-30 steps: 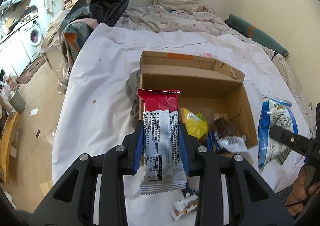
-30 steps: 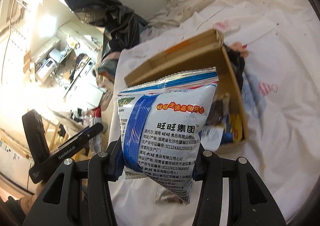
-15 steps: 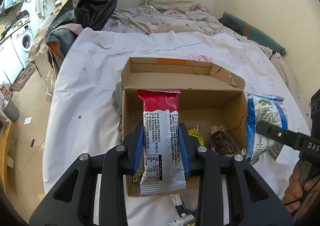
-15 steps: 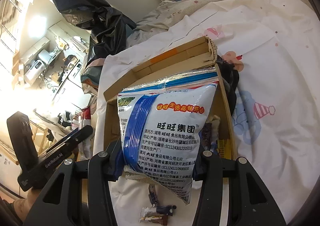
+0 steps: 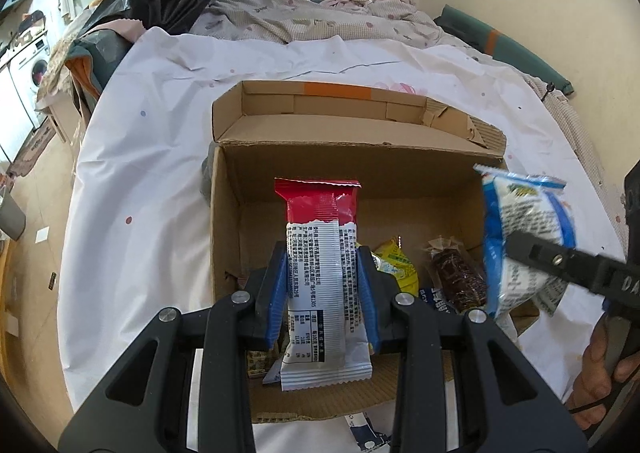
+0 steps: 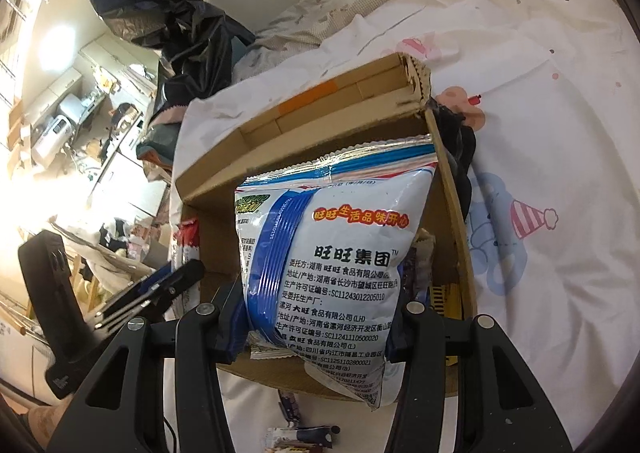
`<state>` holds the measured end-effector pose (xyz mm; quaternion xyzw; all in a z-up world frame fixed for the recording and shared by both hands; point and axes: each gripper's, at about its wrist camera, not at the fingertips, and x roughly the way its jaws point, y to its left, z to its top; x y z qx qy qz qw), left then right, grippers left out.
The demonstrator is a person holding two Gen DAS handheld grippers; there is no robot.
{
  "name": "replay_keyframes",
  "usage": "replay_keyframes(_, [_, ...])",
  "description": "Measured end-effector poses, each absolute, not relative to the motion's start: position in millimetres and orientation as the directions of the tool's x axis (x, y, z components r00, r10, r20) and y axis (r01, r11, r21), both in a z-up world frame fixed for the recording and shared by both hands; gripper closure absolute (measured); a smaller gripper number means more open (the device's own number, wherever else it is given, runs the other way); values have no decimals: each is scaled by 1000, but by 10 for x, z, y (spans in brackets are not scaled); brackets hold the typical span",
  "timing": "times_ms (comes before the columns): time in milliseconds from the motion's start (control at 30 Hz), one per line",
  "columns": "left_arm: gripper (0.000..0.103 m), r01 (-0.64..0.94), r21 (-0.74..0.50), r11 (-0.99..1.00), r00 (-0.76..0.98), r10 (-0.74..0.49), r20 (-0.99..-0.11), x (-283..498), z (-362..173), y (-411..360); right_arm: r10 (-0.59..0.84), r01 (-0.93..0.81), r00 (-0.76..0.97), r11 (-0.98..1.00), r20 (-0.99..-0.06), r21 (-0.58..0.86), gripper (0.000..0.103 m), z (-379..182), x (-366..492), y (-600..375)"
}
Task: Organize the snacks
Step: 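Carry both snacks into the box and open both tools to drop them, then withdraw both tools from the box toward the white snack bar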
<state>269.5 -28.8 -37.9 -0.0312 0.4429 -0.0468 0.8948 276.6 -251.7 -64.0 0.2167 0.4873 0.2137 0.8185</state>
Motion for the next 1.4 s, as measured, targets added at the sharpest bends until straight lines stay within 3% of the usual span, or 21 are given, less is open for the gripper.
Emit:
replay_keyframes(200, [74,48,-118,992,585,-124,-801,2714,-415,-270,367,-193,344,928,-864,318,51,-937,2759,-2197])
replay_keyframes(333, [74,47,-114,992,572,-120,-811,2737,-459,-268,205,-257,380,960,-902,110,51,-1005,2692,-1982])
replay_keyframes(733, [74,29,-108,994,565,-105,-818,2737,-502,-260,449,-149,380,892,-808,426,50,-866,2742,-2327])
replay_keyframes(967, [73,20,-110,994,570,-102,-815,2721,-478,-245,504,-120,398,857,-766,501,45,-825,2769,-2406])
replay_keyframes(1033, [69,24,-117,993,569,-110,-815,2720,-472,-242,503,-108,408,856,-762,506,30,-819,2756,-2439])
replay_keyframes(1133, [34,23,-126,992,579,-116,-807,2693,-436,-238,476,-78,427,866,-769,493,14,-805,2782,-2461])
replay_keyframes(1167, [22,20,-124,992,586,-112,-803,2682,-422,-236,466,-72,431,872,-773,485,13,-801,2786,-2466])
replay_keyframes(1200, [18,19,-125,992,595,-112,-796,2670,-406,-236,466,-71,428,872,-774,485,13,-805,2792,-2472])
replay_keyframes(1400, [18,17,-115,993,598,-102,-795,2652,-389,-230,469,-91,422,874,-776,478,13,-777,2798,-2453])
